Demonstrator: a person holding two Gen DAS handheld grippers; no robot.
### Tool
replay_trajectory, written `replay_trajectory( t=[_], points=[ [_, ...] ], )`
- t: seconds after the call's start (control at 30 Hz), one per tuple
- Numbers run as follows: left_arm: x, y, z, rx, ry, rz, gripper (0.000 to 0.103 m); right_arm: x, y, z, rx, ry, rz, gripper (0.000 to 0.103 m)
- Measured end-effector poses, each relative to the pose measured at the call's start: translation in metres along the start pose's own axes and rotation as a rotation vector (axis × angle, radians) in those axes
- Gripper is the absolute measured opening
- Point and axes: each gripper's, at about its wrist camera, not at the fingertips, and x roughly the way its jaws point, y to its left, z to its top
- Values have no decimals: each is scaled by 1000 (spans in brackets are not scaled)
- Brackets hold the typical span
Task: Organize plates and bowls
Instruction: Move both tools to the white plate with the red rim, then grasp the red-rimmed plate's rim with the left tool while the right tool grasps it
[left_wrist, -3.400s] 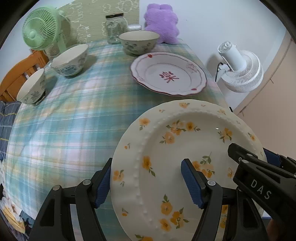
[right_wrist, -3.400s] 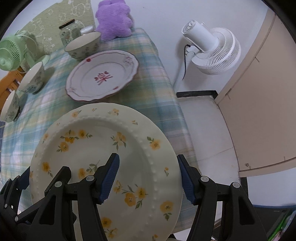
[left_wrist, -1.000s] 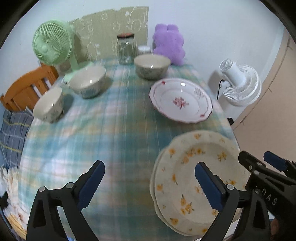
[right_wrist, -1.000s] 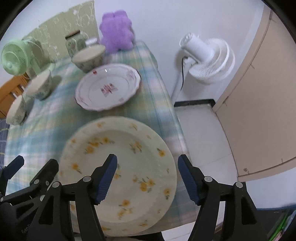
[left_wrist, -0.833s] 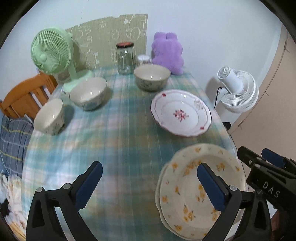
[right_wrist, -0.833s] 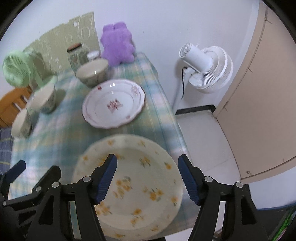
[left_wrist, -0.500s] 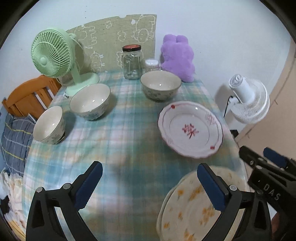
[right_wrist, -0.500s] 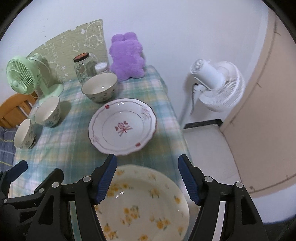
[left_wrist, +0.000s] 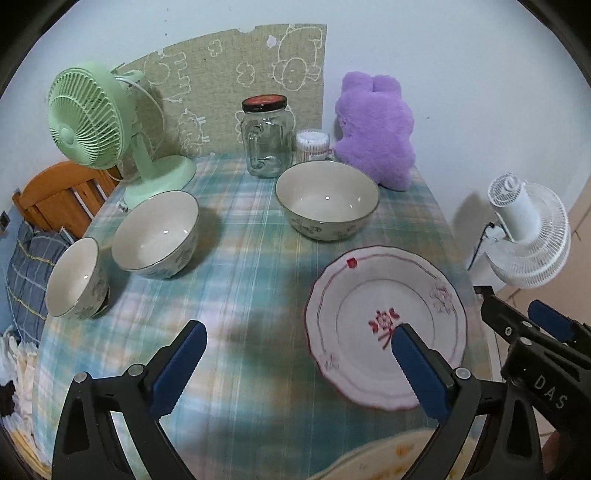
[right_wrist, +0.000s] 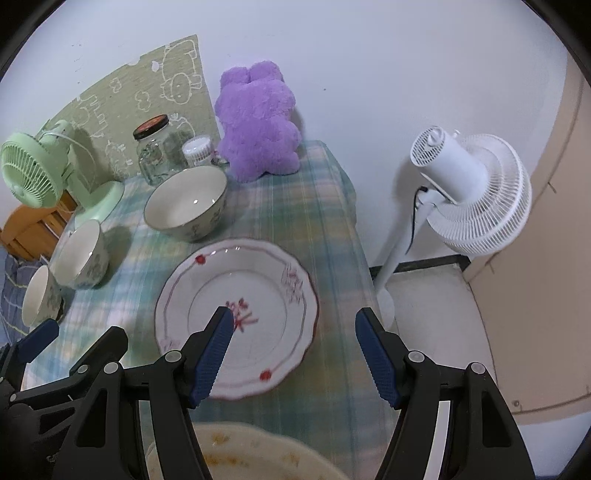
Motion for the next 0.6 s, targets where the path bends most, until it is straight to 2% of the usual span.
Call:
replay_trajectory(
  t=[0.2, 0.37, 0.6],
  points=[
    [28, -10, 10, -24, 24, 14, 97, 28, -11, 13, 0, 19, 19, 72],
    [54, -14, 13, -44, 56, -3, 97, 59, -19, 19, 23, 37, 19, 71],
    [81, -25, 8, 4, 86, 36, 90, 90, -21, 18, 25, 73, 43, 71]
  ],
)
